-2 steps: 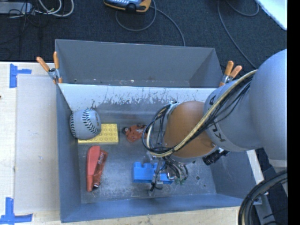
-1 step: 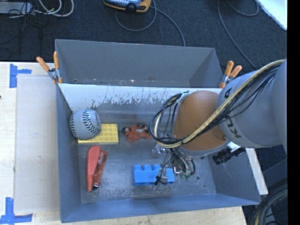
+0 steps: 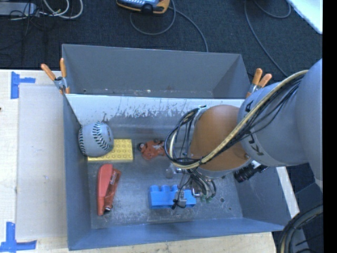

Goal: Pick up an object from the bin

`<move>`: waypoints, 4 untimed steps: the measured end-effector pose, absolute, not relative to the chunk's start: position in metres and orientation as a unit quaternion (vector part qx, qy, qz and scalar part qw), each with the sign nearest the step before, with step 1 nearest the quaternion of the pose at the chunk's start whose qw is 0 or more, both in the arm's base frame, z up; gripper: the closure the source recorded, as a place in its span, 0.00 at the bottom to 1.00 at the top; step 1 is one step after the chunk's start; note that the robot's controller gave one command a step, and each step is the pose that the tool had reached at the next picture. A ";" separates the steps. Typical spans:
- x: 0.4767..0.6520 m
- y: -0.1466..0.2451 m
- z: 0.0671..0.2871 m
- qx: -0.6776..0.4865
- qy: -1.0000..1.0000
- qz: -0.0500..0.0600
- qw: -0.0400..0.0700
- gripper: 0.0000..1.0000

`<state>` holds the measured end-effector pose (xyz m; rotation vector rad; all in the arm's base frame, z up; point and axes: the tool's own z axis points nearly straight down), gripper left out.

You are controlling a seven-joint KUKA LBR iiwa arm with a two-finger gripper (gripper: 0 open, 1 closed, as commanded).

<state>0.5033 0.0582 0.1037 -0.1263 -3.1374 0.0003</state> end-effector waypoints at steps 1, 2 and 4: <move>0.494 0.066 0.071 -0.127 -0.992 0.000 0.005 1.00; 0.494 0.066 0.071 -0.127 -0.992 0.000 0.005 1.00; 0.493 0.066 0.086 -0.128 -0.992 0.000 0.006 1.00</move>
Offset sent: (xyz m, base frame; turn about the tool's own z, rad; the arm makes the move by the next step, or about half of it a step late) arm 0.0000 0.0000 0.0000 0.0000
